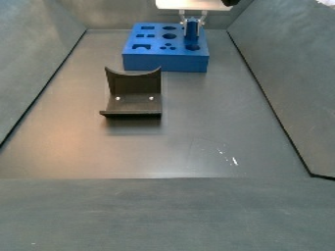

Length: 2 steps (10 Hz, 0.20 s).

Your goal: Insert the star object.

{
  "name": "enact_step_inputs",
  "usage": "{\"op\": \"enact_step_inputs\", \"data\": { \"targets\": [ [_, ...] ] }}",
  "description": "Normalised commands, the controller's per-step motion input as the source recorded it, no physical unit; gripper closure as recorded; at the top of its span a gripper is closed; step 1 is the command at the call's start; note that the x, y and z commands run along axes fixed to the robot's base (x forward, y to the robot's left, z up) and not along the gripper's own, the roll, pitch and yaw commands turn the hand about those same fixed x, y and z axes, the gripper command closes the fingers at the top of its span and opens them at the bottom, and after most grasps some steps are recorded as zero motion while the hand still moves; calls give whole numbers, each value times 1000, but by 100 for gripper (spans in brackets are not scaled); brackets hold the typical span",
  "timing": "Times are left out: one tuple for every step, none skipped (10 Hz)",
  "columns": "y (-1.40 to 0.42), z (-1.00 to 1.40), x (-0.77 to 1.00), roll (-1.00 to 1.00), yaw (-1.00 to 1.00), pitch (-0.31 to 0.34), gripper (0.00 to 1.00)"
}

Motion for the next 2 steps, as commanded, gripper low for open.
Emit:
{"op": "enact_step_inputs", "data": {
  "targets": [
    [11,0,0,-59,0,0,100],
    [0,0,0,0,0,0,100]
  ]
}}
